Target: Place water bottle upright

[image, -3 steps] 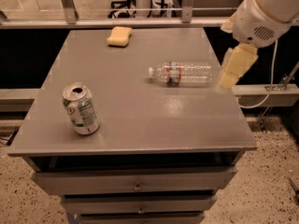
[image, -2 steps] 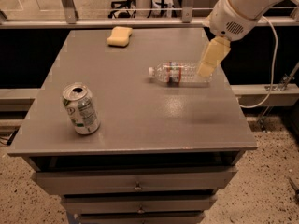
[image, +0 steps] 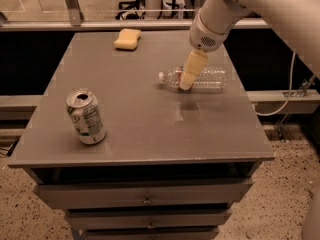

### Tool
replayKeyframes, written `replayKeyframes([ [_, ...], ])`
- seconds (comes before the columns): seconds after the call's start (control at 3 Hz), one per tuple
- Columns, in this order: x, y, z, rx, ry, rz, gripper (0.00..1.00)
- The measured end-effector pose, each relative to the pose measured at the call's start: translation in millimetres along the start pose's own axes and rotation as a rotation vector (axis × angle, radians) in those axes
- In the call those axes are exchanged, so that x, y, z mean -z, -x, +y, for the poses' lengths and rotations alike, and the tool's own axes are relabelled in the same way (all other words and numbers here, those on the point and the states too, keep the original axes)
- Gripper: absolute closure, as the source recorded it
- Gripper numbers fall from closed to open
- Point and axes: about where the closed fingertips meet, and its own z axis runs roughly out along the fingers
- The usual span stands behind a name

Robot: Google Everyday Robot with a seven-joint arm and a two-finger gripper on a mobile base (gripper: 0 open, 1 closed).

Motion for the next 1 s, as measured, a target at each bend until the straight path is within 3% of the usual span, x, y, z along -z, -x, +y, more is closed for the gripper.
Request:
replayKeyframes([
  [0.33,-24,-1,-3,-0.002,0.025,0.038,0.00],
  [0.67,-41,-6,-3,-0.014,0.058,0.086,0.14],
  [1.0,-50,-10,-3,-0.034,0.084,0.125,0.38],
])
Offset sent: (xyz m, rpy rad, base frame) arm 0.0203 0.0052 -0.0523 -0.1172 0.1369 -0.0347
